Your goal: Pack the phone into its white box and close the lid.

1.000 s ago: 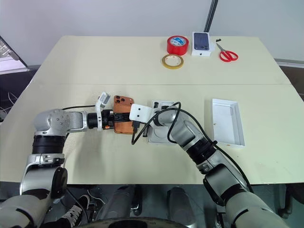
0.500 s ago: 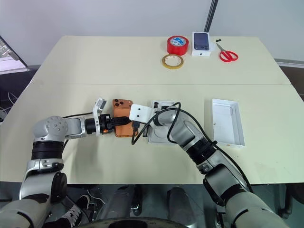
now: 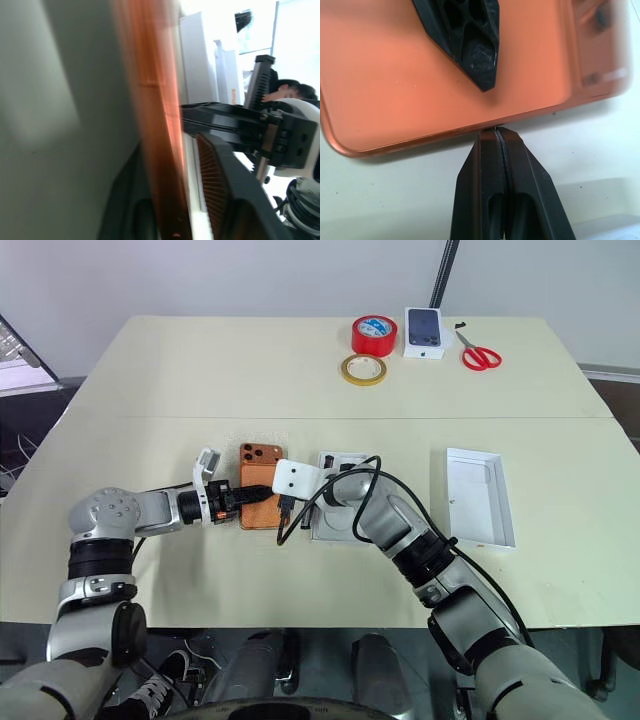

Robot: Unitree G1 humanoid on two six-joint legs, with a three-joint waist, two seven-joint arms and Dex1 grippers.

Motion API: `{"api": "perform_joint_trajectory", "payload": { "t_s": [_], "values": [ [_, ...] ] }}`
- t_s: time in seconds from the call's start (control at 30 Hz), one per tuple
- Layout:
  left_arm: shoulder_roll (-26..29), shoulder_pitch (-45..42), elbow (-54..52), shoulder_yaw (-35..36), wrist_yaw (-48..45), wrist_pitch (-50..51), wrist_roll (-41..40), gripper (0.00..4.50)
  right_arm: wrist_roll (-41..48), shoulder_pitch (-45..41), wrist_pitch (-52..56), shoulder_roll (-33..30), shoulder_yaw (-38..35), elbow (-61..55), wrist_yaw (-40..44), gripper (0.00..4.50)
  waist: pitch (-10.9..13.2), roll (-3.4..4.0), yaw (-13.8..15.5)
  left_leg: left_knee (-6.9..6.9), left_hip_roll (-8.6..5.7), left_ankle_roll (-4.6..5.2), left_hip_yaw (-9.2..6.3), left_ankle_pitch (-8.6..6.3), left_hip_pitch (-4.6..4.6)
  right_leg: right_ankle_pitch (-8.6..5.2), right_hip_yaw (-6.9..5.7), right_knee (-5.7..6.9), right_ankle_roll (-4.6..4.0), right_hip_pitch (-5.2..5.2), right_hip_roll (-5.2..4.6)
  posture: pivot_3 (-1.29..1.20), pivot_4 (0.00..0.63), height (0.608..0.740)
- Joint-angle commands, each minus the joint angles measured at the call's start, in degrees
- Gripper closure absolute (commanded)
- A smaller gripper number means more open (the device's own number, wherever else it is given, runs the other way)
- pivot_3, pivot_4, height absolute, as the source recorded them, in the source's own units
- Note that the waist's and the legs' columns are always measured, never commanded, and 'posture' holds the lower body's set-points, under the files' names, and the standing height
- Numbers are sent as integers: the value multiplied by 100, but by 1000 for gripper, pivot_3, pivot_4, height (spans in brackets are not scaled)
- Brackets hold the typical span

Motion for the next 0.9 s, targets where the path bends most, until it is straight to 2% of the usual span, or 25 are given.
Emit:
{"api": "perform_joint_trajectory", "payload": {
  "t_s": [0.03,0.2,0.3,0.33,0.6,0.73,0.8,0.9],
  "values": [
    [-3,105,-183,46,4,3,-98,3278,-55,88,-5,-18,67,-91,22,4500,0,0,-1,0,0,0,0,0,0,0,0,0,0,0,0,0,150,728],
    [-95,126,-108,199,124,124,-175,3278,-49,92,-64,-24,52,-86,8,4500,0,0,0,-2,0,-2,0,1,0,0,0,0,0,-1,0,0,150,728],
    [-101,129,-116,235,144,156,-223,4075,-51,98,-113,-44,48,-81,10,4500,0,1,6,-2,0,-2,0,1,2,0,0,0,0,1,0,0,150,728],
    [-96,134,-121,231,175,148,-218,4470,-45,101,-105,-41,44,-81,17,4500,0,1,5,-3,0,-3,0,1,2,0,0,0,0,2,0,0,150,728],
    [-36,234,-326,166,127,22,-275,4470,66,126,-285,19,-134,-151,-107,4500,0,1,0,-7,0,-6,0,3,5,0,0,0,0,1,0,0,150,728],
    [-119,339,-592,449,-44,-482,-488,4470,1110,269,-218,151,-896,-692,234,4500,3,-2,2,-14,0,-10,0,6,3,0,1,-2,0,-2,0,0,150,728],
    [-81,321,-585,556,-97,-394,-661,4500,2096,440,178,51,-1424,-1193,846,3946,11,-7,4,-20,1,-14,-1,8,0,0,0,-3,0,-8,0,0,150,728],
    [-23,293,-585,564,-178,-325,-779,4500,2386,832,12,-468,-1585,-1786,1239,2713,13,-9,16,-30,2,-15,-1,9,-1,0,0,-7,0,-10,0,0,150,728]
  ]
}}
